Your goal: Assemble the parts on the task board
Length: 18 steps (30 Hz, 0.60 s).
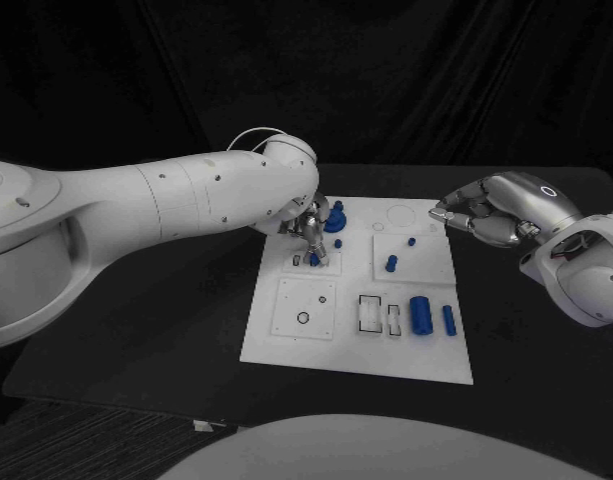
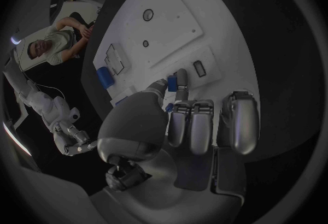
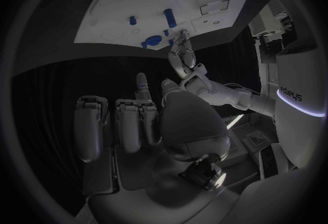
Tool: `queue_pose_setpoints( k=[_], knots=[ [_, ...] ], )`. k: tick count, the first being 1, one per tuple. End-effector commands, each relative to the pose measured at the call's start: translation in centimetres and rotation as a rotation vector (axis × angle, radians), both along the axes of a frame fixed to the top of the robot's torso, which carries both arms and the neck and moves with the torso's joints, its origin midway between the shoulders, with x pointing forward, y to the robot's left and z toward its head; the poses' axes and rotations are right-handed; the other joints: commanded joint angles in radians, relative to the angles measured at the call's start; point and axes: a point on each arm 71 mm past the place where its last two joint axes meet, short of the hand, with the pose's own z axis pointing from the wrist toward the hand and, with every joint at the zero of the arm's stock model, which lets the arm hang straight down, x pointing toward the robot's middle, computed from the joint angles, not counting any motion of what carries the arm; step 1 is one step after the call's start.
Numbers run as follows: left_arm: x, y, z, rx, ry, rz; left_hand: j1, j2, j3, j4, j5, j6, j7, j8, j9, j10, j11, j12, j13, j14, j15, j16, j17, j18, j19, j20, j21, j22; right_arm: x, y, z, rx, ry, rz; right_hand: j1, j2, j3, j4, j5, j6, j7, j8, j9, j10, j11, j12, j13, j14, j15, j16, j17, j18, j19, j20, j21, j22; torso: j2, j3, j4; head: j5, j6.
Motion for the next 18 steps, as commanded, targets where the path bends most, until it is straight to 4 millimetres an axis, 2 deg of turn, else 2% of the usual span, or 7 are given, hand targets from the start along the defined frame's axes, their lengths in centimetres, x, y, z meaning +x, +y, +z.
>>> queue_pose_setpoints(
  k=[1, 4, 13, 14, 18],
  knots=[
    [-0.13, -0.22, -0.08, -0.017, 0.011, -0.013, 0.011, -0.001, 0.012, -0.002, 0.015, 0.005, -0.006, 0.003, 0.006, 0.104, -0.009, 0.003, 0.263, 0.107, -0.008, 0.003, 0.264, 0.003, -0.002, -0.005, -0.004, 0.200, -0.03, 0.06, -0.07, -0.001, 0.001, 0.003, 0.008, -0.001, 0.001, -0.004, 0.004, 0.005, 0.004, -0.006, -0.001, 0.104, 0.003, 0.001, 0.262, 0.097, 0.002, -0.003, 0.210, -0.003, 0.068, 0.004, -0.006, 0.236, 0.000, 0.0000, -0.0004, 0.001, 0.000],
    [-0.10, -0.29, -0.05, -0.031, 0.005, -0.014, 0.012, -0.006, 0.040, -0.012, 0.048, 0.012, -0.011, 0.006, 0.021, 0.104, -0.013, 0.003, 0.263, 0.107, -0.012, 0.003, 0.264, 0.002, 0.000, -0.008, -0.001, 0.201, -0.03, 0.08, -0.08, -0.001, 0.001, 0.003, 0.008, -0.001, 0.001, -0.004, 0.004, 0.005, 0.004, -0.006, -0.001, 0.104, 0.003, 0.001, 0.262, 0.097, 0.002, -0.003, 0.210, -0.003, 0.068, 0.004, -0.006, 0.236, 0.000, 0.0001, -0.0001, 0.001, 0.000],
    [0.04, -0.14, 0.07, -0.050, -0.025, 0.002, 0.005, -0.010, 0.099, -0.025, 0.097, 0.037, -0.022, 0.016, 0.049, 0.104, -0.024, 0.003, 0.263, 0.107, -0.023, 0.003, 0.264, 0.001, 0.006, -0.018, 0.004, 0.202, -0.02, 0.01, -0.10, -0.003, 0.003, 0.002, 0.015, 0.000, 0.004, -0.004, 0.009, 0.007, 0.004, -0.006, -0.001, 0.104, 0.004, 0.001, 0.262, 0.096, 0.003, -0.005, 0.208, -0.003, 0.066, 0.005, -0.009, 0.235, 0.000, 0.0001, 0.0002, 0.002, 0.000],
    [0.06, -0.07, 0.09, -0.051, -0.032, 0.007, 0.000, -0.016, 0.116, -0.028, 0.118, 0.042, -0.024, 0.017, 0.056, 0.104, -0.026, 0.003, 0.263, 0.107, -0.025, 0.003, 0.264, 0.001, 0.006, -0.021, 0.002, 0.202, -0.01, 0.00, -0.10, -0.003, 0.003, 0.002, 0.015, 0.000, 0.004, -0.004, 0.009, 0.007, 0.004, -0.006, -0.001, 0.104, 0.004, 0.001, 0.262, 0.096, 0.003, -0.005, 0.208, -0.003, 0.066, 0.005, -0.009, 0.235, 0.000, 0.0002, 0.0002, 0.003, 0.000],
    [0.07, 0.31, 0.19, -0.052, -0.063, 0.032, -0.004, -0.018, 0.137, -0.032, 0.127, 0.047, -0.026, 0.019, 0.064, 0.104, -0.028, 0.003, 0.263, 0.107, -0.027, 0.003, 0.264, 0.001, 0.007, -0.023, 0.002, 0.202, -0.01, -0.07, -0.13, -0.005, 0.004, 0.000, 0.017, 0.000, 0.005, -0.003, 0.013, 0.007, 0.005, -0.006, -0.001, 0.104, 0.004, 0.001, 0.262, 0.096, 0.003, -0.004, 0.209, -0.003, 0.067, 0.005, -0.008, 0.236, 0.000, 0.0003, 0.0004, 0.001, 0.000]
  ],
)
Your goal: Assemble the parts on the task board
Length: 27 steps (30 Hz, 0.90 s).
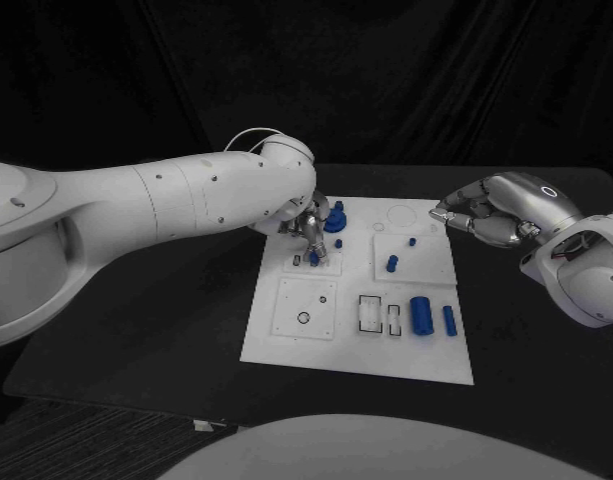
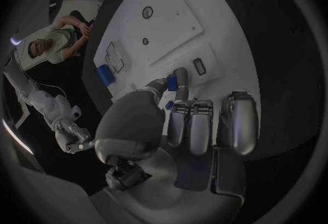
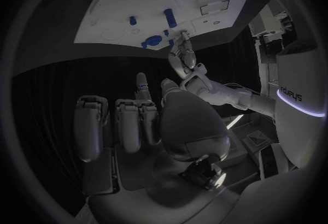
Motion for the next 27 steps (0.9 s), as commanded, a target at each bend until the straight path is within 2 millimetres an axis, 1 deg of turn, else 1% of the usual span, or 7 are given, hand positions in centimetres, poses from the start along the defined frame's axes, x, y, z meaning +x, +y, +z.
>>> queue_pose_setpoints(
  k=[1, 5, 10, 11, 13, 19, 27],
  knots=[
    [0.1, 0.0, 0.1, -0.020, -0.044, 0.027, -0.002, -0.007, 0.012, -0.002, 0.006, 0.011, -0.002, 0.007, 0.005, 0.105, -0.010, 0.003, 0.263, 0.104, -0.010, 0.003, 0.263, 0.001, 0.002, -0.010, 0.002, 0.202, 0.0, -0.1, -0.1, -0.004, 0.004, 0.000, 0.009, 0.000, 0.005, -0.003, 0.005, 0.003, 0.001, -0.006, -0.001, 0.104, 0.004, 0.001, 0.263, 0.096, 0.003, -0.004, 0.209, -0.003, 0.067, 0.005, -0.004, 0.236, 0.000, 0.0004, 0.0005, -0.002, 0.000],
    [0.0, 0.6, 0.2, 0.001, -0.061, 0.052, -0.015, -0.013, 0.023, 0.000, 0.006, 0.013, -0.001, 0.007, 0.011, 0.105, -0.010, 0.003, 0.263, 0.104, -0.011, 0.003, 0.263, 0.002, 0.000, -0.012, -0.003, 0.200, 0.0, -0.2, -0.1, -0.005, 0.006, -0.004, 0.011, 0.000, 0.006, -0.003, 0.008, 0.004, 0.001, -0.006, -0.001, 0.104, 0.004, 0.001, 0.263, 0.096, 0.003, -0.004, 0.208, -0.003, 0.067, 0.006, -0.004, 0.236, 0.000, 0.0004, 0.0001, 0.001, 0.000],
    [-0.4, 1.5, 0.1, -0.043, 0.004, 0.169, -0.030, -0.018, 0.036, 0.003, 0.003, 0.014, -0.002, 0.006, 0.016, 0.105, -0.010, 0.003, 0.263, 0.104, -0.011, 0.003, 0.263, 0.003, -0.004, -0.013, -0.012, 0.198, 0.0, -0.2, -0.2, -0.007, 0.009, -0.008, 0.011, 0.000, 0.006, -0.003, 0.008, 0.004, 0.001, -0.006, -0.001, 0.104, 0.004, 0.001, 0.263, 0.096, 0.003, -0.004, 0.208, -0.003, 0.067, 0.006, -0.004, 0.236, -0.002, 0.0007, 0.0009, -0.006, 0.000],
    [-0.4, 1.6, 0.1, -0.049, 0.012, 0.181, -0.032, -0.024, 0.049, -0.001, 0.016, 0.011, -0.001, 0.004, 0.020, 0.105, -0.011, 0.003, 0.263, 0.104, -0.011, 0.003, 0.263, 0.004, -0.006, -0.013, -0.016, 0.197, 0.0, -0.2, -0.2, -0.007, 0.009, -0.008, 0.013, -0.001, 0.006, -0.003, 0.011, 0.003, 0.001, -0.007, -0.002, 0.104, 0.004, 0.001, 0.263, 0.097, 0.003, -0.003, 0.211, -0.003, 0.067, 0.006, -0.003, 0.236, -0.002, 0.0009, 0.0014, -0.009, 0.000],
    [-0.7, 1.9, 0.0, -0.075, 0.039, 0.232, -0.036, -0.029, 0.056, -0.003, 0.019, 0.009, -0.001, 0.002, 0.022, 0.105, -0.011, 0.003, 0.263, 0.104, -0.011, 0.003, 0.263, 0.004, -0.006, -0.013, -0.017, 0.197, 0.0, -0.3, -0.2, -0.008, 0.011, -0.010, 0.014, -0.001, 0.007, -0.003, 0.012, 0.003, 0.001, -0.007, -0.002, 0.104, 0.004, 0.001, 0.263, 0.097, 0.003, -0.002, 0.213, -0.004, 0.068, 0.006, -0.002, 0.237, -0.002, 0.0007, 0.0016, -0.014, 0.000],
    [-1.3, 2.3, 0.1, -0.103, 0.059, 0.287, -0.056, -0.033, 0.073, 0.002, 0.001, 0.006, 0.001, -0.001, 0.025, 0.105, -0.009, 0.003, 0.263, 0.104, -0.010, 0.003, 0.263, 0.006, -0.010, -0.012, -0.025, 0.195, 0.0, -0.3, -0.2, -0.009, 0.012, -0.013, 0.015, -0.001, 0.007, -0.004, 0.013, 0.002, 0.001, -0.008, -0.002, 0.104, 0.004, 0.001, 0.263, 0.097, 0.003, -0.003, 0.211, -0.004, 0.068, 0.006, -0.002, 0.237, -0.002, 0.0009, 0.0011, -0.012, 0.000],
    [-1.6, 2.8, 0.1, -0.127, 0.046, 0.326, -0.068, -0.029, 0.083, 0.008, -0.002, 0.006, 0.003, -0.004, 0.026, 0.103, -0.008, 0.001, 0.261, 0.104, -0.009, 0.003, 0.263, 0.007, -0.014, -0.011, -0.033, 0.193, 0.0, -0.2, -0.2, -0.007, 0.012, -0.012, 0.017, -0.002, 0.007, -0.004, 0.014, 0.002, 0.002, -0.008, -0.002, 0.104, 0.004, 0.001, 0.263, 0.097, 0.003, -0.003, 0.211, -0.003, 0.068, 0.006, -0.002, 0.237, -0.002, 0.0014, -0.0004, -0.012, 0.000]
  ],
)
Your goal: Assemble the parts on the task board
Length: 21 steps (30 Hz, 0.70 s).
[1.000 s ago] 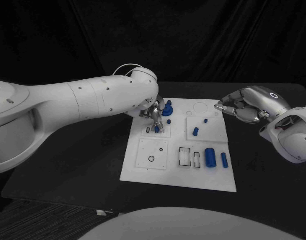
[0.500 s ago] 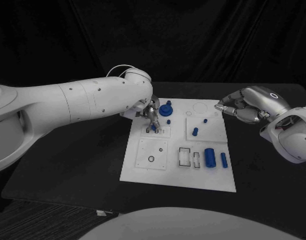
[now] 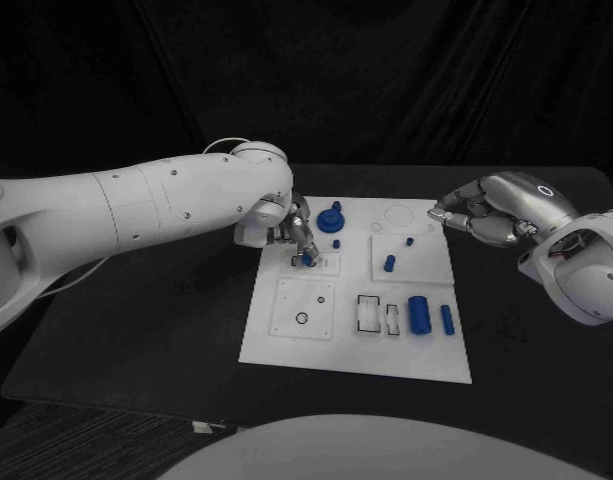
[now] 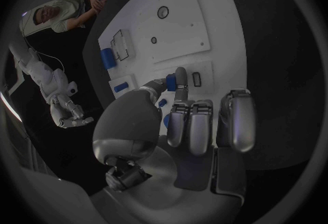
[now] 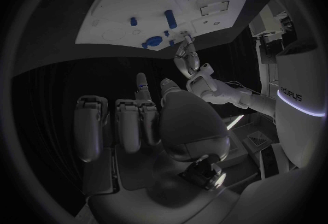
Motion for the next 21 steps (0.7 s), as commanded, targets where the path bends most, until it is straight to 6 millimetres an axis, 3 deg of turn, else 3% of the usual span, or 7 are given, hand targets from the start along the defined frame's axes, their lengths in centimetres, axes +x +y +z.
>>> queue_pose_setpoints(
  k=[1, 21],
  knots=[
    [-0.03, 0.04, 0.25, -0.037, -0.012, 0.068, -0.011, 0.005, 0.007, 0.001, -0.006, -0.002, 0.006, -0.006, 0.001, 0.102, -0.001, 0.000, 0.260, 0.104, -0.002, 0.003, 0.263, 0.008, -0.008, 0.003, -0.009, 0.191, -0.03, -0.03, -0.11, -0.002, 0.005, -0.008, 0.010, -0.002, 0.005, -0.002, 0.007, 0.001, 0.002, -0.004, -0.002, 0.104, 0.004, 0.001, 0.262, 0.097, 0.003, -0.003, 0.210, -0.003, 0.068, 0.006, -0.002, 0.236, 0.002, -0.0004, -0.0007, -0.002, 0.000],
    [-0.16, 0.53, 0.41, -0.079, -0.093, 0.160, -0.022, 0.004, 0.019, 0.006, -0.001, -0.005, 0.009, -0.011, 0.001, 0.094, 0.002, -0.010, 0.249, 0.104, 0.000, 0.003, 0.263, 0.011, -0.015, 0.004, -0.023, 0.187, -0.05, 0.12, -0.11, 0.003, 0.001, -0.006, 0.025, -0.007, 0.009, -0.004, 0.015, -0.004, 0.004, -0.008, -0.003, 0.104, 0.007, 0.001, 0.262, 0.096, 0.005, -0.004, 0.208, -0.003, 0.067, 0.007, -0.003, 0.235, 0.003, -0.0010, -0.0001, 0.001, 0.000]
  ],
)
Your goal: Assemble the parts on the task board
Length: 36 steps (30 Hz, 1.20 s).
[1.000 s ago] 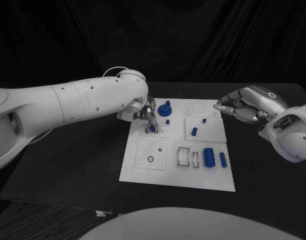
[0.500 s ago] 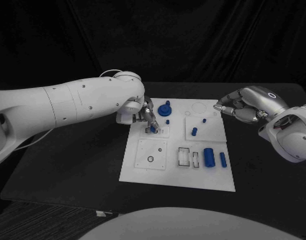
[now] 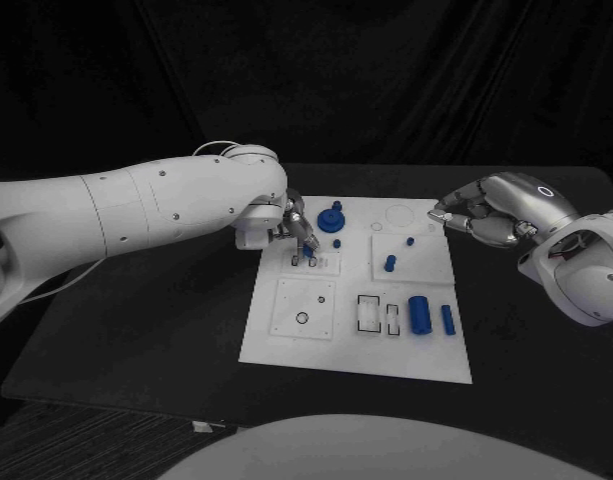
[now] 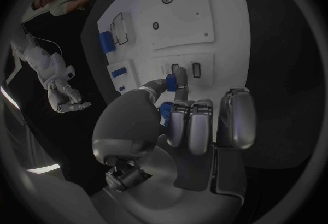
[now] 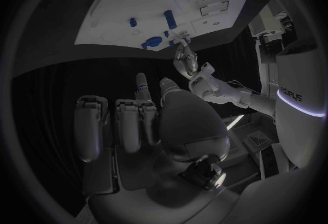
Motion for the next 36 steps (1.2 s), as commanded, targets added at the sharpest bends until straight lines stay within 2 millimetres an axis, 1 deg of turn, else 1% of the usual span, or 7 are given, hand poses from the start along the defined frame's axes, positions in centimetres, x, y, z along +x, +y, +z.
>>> queue_pose_setpoints(
  k=[1, 9, 14, 17, 21, 34, 36],
  knots=[
    [0.1, -0.4, 0.1, -0.028, -0.024, 0.029, -0.009, 0.001, 0.003, 0.002, 0.000, -0.003, 0.007, -0.007, 0.001, 0.094, 0.001, -0.003, 0.248, 0.104, 0.000, 0.003, 0.263, 0.011, -0.004, 0.001, -0.003, 0.187, 0.0, 0.0, -0.1, 0.001, 0.000, -0.008, 0.011, 0.000, 0.006, -0.001, 0.004, -0.004, 0.004, -0.004, -0.001, 0.104, 0.007, 0.001, 0.262, 0.096, 0.005, -0.004, 0.208, -0.003, 0.067, 0.007, -0.003, 0.236, 0.000, -0.0004, 0.0004, -0.001, 0.000],
    [0.1, -0.8, -0.1, -0.023, -0.006, 0.007, -0.012, 0.002, 0.005, 0.004, -0.003, -0.002, 0.007, -0.007, 0.002, 0.095, 0.002, -0.002, 0.250, 0.104, 0.000, 0.003, 0.263, 0.011, -0.005, 0.001, -0.005, 0.187, 0.0, 0.0, -0.1, 0.001, 0.001, -0.008, 0.014, -0.001, 0.007, -0.002, 0.006, -0.004, 0.004, -0.004, -0.001, 0.104, 0.007, 0.001, 0.262, 0.096, 0.005, -0.004, 0.208, -0.003, 0.067, 0.007, -0.003, 0.236, 0.001, -0.0003, 0.0009, -0.003, 0.000],
    [0.0, -0.9, -0.4, -0.018, 0.008, -0.002, -0.013, 0.003, 0.005, 0.005, -0.005, -0.001, 0.007, -0.007, 0.002, 0.095, 0.002, -0.001, 0.250, 0.104, 0.000, 0.003, 0.263, 0.011, -0.006, 0.001, -0.007, 0.186, -0.1, 0.0, -0.1, 0.002, 0.000, -0.008, 0.017, -0.002, 0.008, -0.003, 0.008, -0.004, 0.005, -0.004, -0.002, 0.104, 0.007, 0.001, 0.262, 0.096, 0.005, -0.004, 0.208, -0.003, 0.067, 0.007, -0.004, 0.235, 0.001, -0.0007, -0.0007, -0.002, 0.000],
    [-0.1, -0.9, -0.7, -0.017, 0.016, -0.007, -0.014, 0.003, 0.006, 0.005, -0.005, -0.002, 0.007, -0.007, 0.002, 0.095, 0.002, -0.002, 0.249, 0.104, 0.000, 0.003, 0.263, 0.012, -0.007, 0.001, -0.008, 0.186, -0.1, 0.0, -0.1, 0.002, 0.000, -0.008, 0.017, -0.002, 0.008, -0.003, 0.008, -0.004, 0.005, -0.004, -0.002, 0.104, 0.007, 0.001, 0.262, 0.096, 0.005, -0.004, 0.208, -0.003, 0.067, 0.007, -0.004, 0.235, 0.001, -0.0005, -0.0004, 0.002, 0.000],
    [-0.2, -1.1, -0.9, -0.018, 0.023, -0.012, -0.014, 0.003, 0.006, 0.005, -0.006, -0.002, 0.007, -0.007, 0.002, 0.094, 0.002, -0.003, 0.249, 0.104, 0.000, 0.003, 0.263, 0.012, -0.006, 0.001, -0.007, 0.186, 0.0, 0.1, -0.1, 0.002, 0.001, -0.007, 0.017, -0.002, 0.008, -0.003, 0.008, -0.004, 0.005, -0.004, -0.002, 0.104, 0.007, 0.001, 0.262, 0.096, 0.005, -0.004, 0.208, -0.003, 0.067, 0.007, -0.004, 0.235, 0.001, -0.0002, -0.0006, 0.002, 0.000],
    [-0.4, -0.8, -1.4, -0.018, 0.036, -0.014, -0.014, 0.005, 0.009, 0.005, -0.006, -0.003, 0.007, -0.009, 0.002, 0.092, 0.002, -0.006, 0.245, 0.104, 0.000, 0.003, 0.263, 0.013, -0.010, 0.002, -0.015, 0.184, 0.0, 0.1, -0.2, 0.000, 0.004, -0.007, 0.020, -0.002, 0.009, -0.003, 0.009, -0.004, 0.005, -0.004, -0.002, 0.104, 0.007, 0.001, 0.262, 0.096, 0.005, -0.004, 0.209, -0.003, 0.067, 0.008, -0.003, 0.236, 0.001, -0.0009, 0.0001, 0.002, 0.000],
    [-0.4, -0.8, -1.5, -0.019, 0.037, -0.014, -0.014, 0.006, 0.011, 0.005, -0.006, -0.004, 0.008, -0.009, 0.002, 0.091, 0.002, -0.007, 0.244, 0.104, 0.001, 0.003, 0.263, 0.014, -0.011, 0.002, -0.017, 0.183, 0.0, 0.1, -0.2, 0.000, 0.004, -0.007, 0.020, -0.002, 0.009, -0.003, 0.009, -0.004, 0.005, -0.004, -0.002, 0.104, 0.007, 0.001, 0.262, 0.096, 0.005, -0.004, 0.209, -0.003, 0.067, 0.008, -0.003, 0.236, 0.001, -0.0004, -0.0004, 0.002, 0.000]
  ],
)
